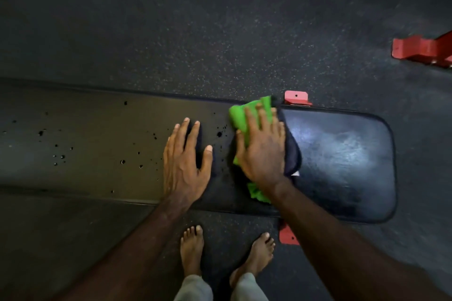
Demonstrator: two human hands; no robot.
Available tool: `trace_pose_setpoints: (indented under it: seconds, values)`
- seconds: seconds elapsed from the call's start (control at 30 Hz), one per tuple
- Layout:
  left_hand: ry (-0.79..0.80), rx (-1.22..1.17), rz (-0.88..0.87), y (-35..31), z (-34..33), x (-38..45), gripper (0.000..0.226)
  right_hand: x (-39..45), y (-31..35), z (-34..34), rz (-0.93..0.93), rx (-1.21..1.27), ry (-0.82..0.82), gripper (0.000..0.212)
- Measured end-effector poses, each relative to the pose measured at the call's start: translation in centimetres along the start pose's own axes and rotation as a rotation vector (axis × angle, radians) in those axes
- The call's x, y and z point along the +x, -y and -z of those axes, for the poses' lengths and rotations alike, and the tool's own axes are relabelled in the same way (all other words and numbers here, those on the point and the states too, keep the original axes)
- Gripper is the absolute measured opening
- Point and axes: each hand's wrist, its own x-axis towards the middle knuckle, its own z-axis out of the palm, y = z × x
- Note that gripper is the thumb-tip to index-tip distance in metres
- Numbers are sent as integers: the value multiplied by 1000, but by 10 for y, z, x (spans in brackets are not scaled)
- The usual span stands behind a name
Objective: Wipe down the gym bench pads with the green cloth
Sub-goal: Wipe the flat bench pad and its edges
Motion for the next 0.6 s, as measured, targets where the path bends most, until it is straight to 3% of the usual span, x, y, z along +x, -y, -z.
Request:
trace_pose_setpoints:
  seconds: [0.1,0.17,0.3,0.37,0.4,0.53,0.6]
  values:
    - [6,19,0,10,7,-4,63,-29,8,-6,416,-64,193,64]
    - [9,20,4,20,15,-4,63,-28,-6,-6,440,-104,193,66]
    - [33,10,37,42,27,-1,63,2,-2,-2,-143,-22,-70,64]
    - [52,19,13,48,27,-1,63,12,31,-10,-298,17,-75,64]
    - [55,20,4,50,26,-1,62,8,45,-16,-253,1,-58,65]
    - [33,-30,15,50,31,2,57,-36,40,-14,313,-90,179,69]
    - [41,-31,10,52,35,5,56,-48,11,-8,354,-130,222,73]
